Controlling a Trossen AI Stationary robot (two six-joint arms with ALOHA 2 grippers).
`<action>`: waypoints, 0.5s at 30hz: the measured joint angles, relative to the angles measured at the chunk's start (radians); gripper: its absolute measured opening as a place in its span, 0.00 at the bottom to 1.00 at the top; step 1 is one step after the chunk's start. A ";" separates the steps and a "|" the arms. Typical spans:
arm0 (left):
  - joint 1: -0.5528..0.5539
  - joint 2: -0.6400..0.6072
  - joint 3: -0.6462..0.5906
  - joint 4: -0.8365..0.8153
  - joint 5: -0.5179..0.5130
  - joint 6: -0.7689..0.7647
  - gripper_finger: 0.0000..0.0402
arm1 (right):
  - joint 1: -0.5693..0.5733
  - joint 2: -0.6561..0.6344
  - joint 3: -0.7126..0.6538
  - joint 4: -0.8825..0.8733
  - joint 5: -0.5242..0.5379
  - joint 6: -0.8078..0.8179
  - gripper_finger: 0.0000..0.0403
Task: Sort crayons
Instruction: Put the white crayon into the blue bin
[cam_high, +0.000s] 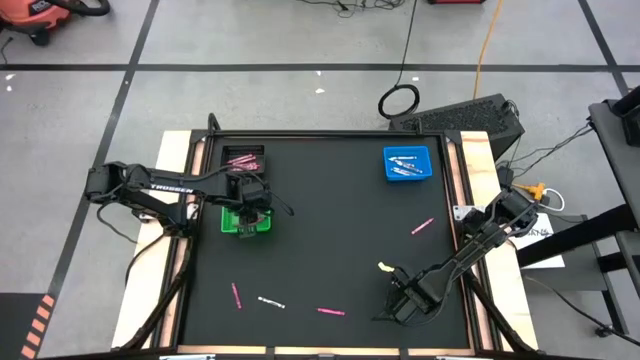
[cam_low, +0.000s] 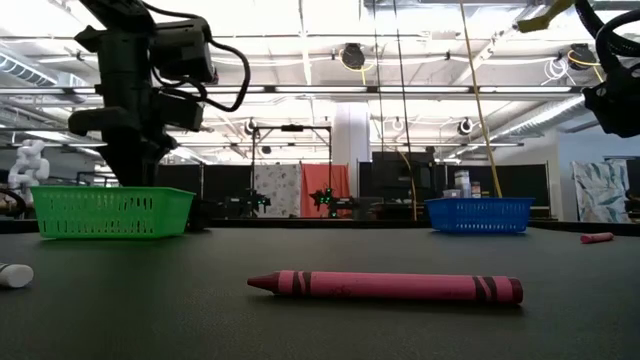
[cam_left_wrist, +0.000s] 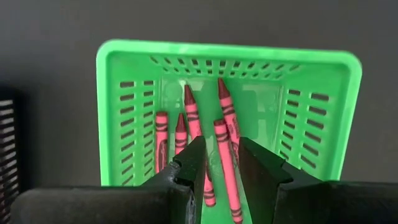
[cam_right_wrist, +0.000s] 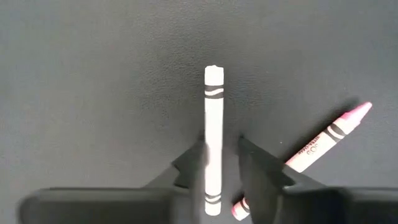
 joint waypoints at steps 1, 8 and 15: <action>0.000 0.000 0.000 0.005 0.000 0.000 0.22 | 0.000 0.000 0.000 0.001 0.000 0.000 0.17; 0.000 0.000 0.000 0.010 0.000 0.000 0.22 | 0.000 0.001 -0.001 -0.001 0.023 -0.001 0.02; 0.000 0.000 0.000 0.017 0.000 0.000 0.22 | -0.002 -0.014 -0.004 -0.002 0.034 -0.006 0.01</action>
